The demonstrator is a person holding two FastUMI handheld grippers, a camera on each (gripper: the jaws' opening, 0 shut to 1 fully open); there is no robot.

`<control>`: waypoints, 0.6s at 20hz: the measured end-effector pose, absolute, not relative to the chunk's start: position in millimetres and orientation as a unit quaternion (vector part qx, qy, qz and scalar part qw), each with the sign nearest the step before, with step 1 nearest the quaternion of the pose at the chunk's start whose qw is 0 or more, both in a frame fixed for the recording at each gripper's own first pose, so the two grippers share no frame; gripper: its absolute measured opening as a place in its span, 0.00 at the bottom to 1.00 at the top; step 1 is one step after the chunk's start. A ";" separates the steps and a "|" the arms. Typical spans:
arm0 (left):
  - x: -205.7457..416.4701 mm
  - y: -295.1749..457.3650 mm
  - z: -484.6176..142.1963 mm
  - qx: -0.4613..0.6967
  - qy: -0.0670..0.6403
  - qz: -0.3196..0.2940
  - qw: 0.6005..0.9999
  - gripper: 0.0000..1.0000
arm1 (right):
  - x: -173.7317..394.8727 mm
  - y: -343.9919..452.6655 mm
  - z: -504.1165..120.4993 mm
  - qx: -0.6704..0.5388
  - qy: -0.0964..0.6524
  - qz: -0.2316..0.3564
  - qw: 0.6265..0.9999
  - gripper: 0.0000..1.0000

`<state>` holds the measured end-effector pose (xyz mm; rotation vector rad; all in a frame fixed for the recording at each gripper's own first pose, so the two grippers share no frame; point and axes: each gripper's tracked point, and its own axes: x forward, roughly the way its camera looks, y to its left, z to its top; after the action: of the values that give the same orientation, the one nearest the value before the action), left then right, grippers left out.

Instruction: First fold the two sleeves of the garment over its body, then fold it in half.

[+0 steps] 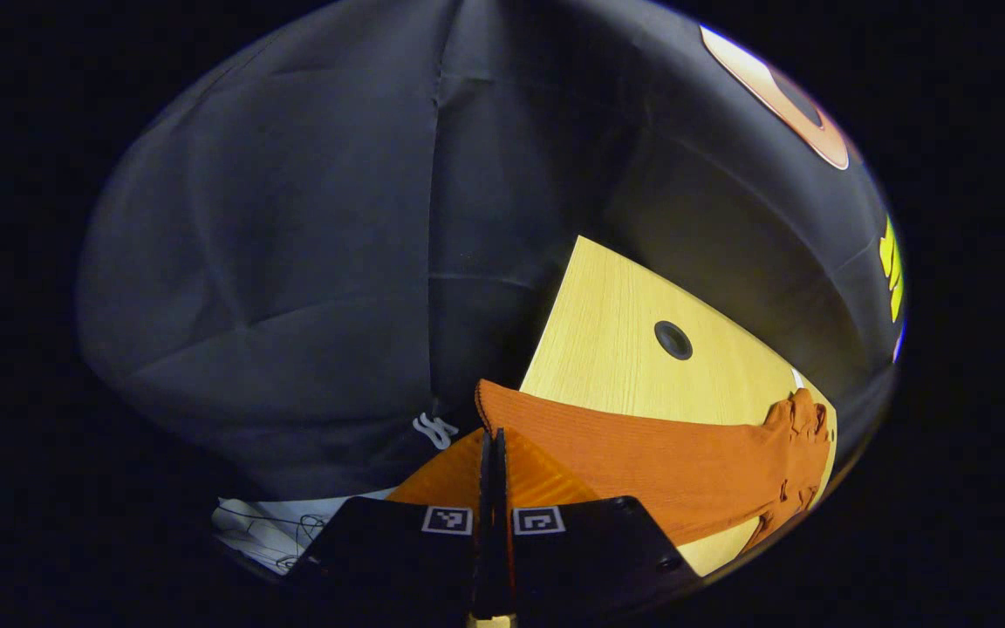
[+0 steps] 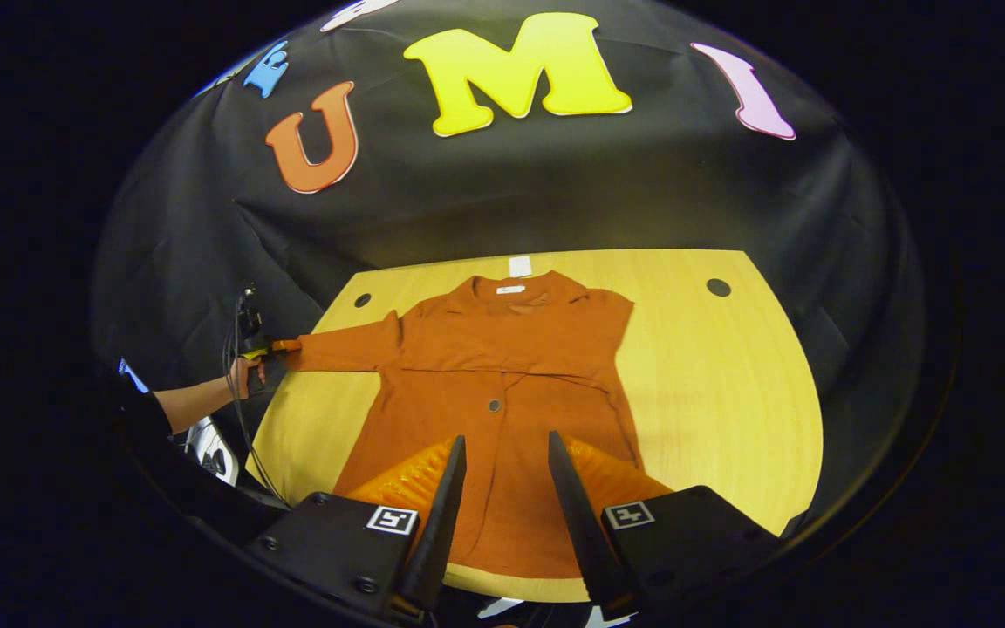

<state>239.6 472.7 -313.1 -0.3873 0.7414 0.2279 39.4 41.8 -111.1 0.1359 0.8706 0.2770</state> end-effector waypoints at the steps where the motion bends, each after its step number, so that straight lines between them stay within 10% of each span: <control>1: 239.0 465.1 -303.1 -0.202 0.353 0.104 0.907 0.03 | 38.3 45.6 -107.5 0.067 0.415 0.141 0.896 0.63; 12: 230.2 296.1 -100.7 -0.200 0.249 0.009 0.948 0.03 | 22.9 27.6 -73.0 0.160 0.348 0.198 0.902 0.63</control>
<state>230.2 296.1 -100.7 -0.4068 0.5060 0.0179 22.9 27.6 -73.0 0.3308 0.7205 0.4098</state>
